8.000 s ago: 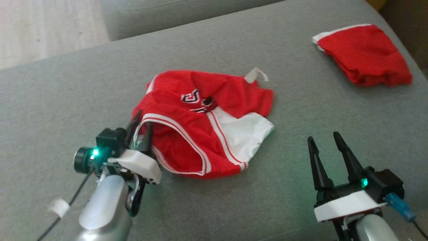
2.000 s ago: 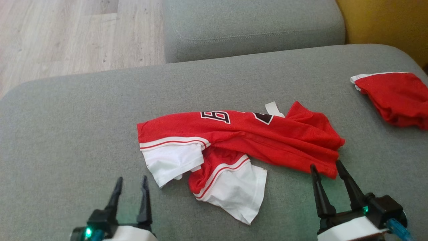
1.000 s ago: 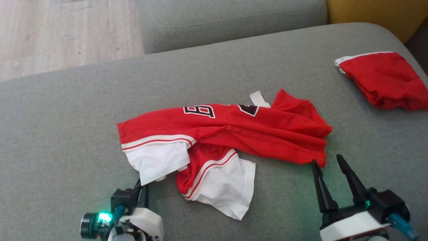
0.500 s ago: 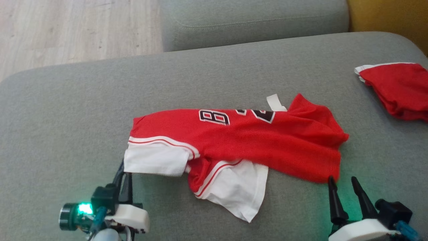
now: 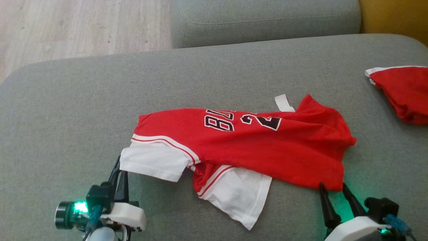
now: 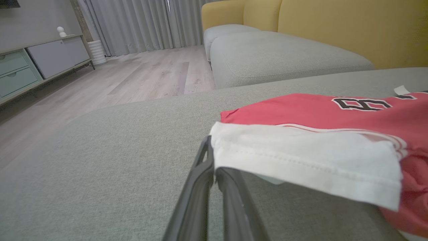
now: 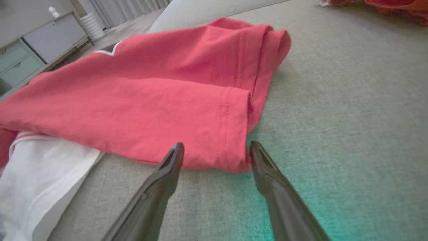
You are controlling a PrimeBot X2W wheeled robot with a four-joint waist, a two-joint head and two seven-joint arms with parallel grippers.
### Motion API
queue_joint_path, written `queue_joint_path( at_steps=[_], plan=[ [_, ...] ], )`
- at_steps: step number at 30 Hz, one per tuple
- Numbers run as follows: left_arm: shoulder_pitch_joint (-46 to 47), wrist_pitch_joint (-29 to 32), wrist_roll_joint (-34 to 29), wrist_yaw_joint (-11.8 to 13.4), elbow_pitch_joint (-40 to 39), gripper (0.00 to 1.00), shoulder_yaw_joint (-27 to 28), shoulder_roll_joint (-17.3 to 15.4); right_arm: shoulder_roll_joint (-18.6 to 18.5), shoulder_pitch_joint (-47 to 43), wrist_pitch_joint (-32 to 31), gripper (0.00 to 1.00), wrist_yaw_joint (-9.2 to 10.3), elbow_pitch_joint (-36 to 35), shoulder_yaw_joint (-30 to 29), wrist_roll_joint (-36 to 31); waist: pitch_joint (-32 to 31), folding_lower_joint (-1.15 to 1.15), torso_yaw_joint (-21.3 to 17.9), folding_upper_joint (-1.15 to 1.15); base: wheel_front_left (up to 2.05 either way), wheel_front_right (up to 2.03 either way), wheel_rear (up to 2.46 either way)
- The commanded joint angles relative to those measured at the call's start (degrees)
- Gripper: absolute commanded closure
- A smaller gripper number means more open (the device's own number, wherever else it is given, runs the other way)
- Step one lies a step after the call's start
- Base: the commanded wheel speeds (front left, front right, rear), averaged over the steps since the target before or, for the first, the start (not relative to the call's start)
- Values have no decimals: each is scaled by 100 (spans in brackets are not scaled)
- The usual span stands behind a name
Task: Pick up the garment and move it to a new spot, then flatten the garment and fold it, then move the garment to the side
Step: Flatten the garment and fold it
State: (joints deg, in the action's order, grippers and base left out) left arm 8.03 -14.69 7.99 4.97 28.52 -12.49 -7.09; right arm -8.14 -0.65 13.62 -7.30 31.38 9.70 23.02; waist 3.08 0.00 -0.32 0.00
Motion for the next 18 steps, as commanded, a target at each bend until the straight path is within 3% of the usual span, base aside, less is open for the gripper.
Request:
queue_joint_path(
  at_steps=[1,18],
  plan=[
    [304,-30,-56,-6,-161,100,265,-137,-137,83,65,0,-19,-113,183,-74,11,0,-5,0,0,0,0],
    [413,-30,-113,-100,-181,100,277,-125,-138,319,125,0,-19,403,143,-654,62,0,59,0,0,0,0]
  ],
)
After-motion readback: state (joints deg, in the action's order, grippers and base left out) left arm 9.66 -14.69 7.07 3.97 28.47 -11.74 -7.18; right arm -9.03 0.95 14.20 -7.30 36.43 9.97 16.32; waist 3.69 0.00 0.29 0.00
